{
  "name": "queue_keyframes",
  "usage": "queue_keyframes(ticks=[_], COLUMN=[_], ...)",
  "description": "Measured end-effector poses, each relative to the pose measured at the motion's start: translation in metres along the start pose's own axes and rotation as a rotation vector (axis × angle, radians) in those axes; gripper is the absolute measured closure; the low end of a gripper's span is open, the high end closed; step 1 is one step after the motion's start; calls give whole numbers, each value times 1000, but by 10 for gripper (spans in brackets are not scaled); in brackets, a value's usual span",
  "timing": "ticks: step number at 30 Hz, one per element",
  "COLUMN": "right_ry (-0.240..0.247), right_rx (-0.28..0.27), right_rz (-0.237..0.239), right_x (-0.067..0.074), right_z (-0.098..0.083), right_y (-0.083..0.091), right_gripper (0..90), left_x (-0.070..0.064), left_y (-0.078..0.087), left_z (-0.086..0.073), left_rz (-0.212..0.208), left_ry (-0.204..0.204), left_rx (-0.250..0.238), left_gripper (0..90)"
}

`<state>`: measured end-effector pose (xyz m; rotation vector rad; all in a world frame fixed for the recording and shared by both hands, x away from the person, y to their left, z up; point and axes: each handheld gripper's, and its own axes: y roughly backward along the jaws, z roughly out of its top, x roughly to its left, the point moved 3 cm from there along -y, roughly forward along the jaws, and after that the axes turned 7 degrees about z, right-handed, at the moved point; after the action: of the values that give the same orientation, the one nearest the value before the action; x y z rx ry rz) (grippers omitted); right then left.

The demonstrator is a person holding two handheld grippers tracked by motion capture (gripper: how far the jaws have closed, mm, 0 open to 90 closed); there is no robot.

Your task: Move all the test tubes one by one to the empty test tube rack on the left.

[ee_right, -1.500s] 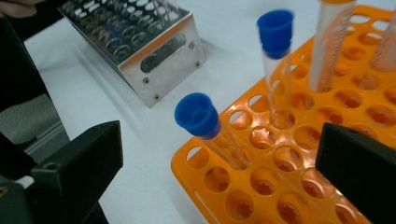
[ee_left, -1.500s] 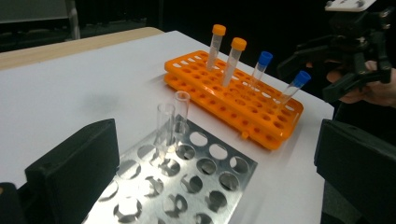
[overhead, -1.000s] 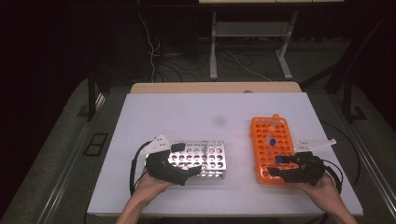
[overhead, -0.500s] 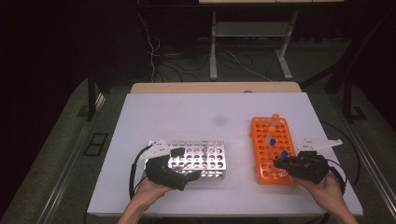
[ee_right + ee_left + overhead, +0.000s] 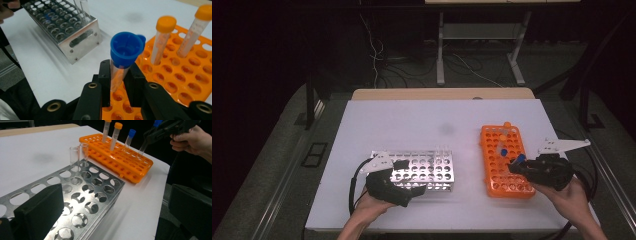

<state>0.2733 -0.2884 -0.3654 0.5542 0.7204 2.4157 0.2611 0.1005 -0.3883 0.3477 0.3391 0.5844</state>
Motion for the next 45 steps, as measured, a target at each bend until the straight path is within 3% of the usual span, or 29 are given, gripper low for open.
queue_keyframes(ticks=[9, 21, 45], right_ry=[36, 88, 147], right_rx=[-2, 24, 68], right_rz=[38, 99, 177], right_x=[13, 32, 57], right_z=[25, 51, 72], right_y=[9, 8, -7], right_gripper=[761, 762, 762], left_x=[-6, -15, -41], left_y=[0, -1, -19], left_z=[8, 25, 72], left_rz=[-20, -46, -148], left_ry=[-8, -31, -94], left_rx=[-2, 2, -16], left_gripper=[0, 12, 108])
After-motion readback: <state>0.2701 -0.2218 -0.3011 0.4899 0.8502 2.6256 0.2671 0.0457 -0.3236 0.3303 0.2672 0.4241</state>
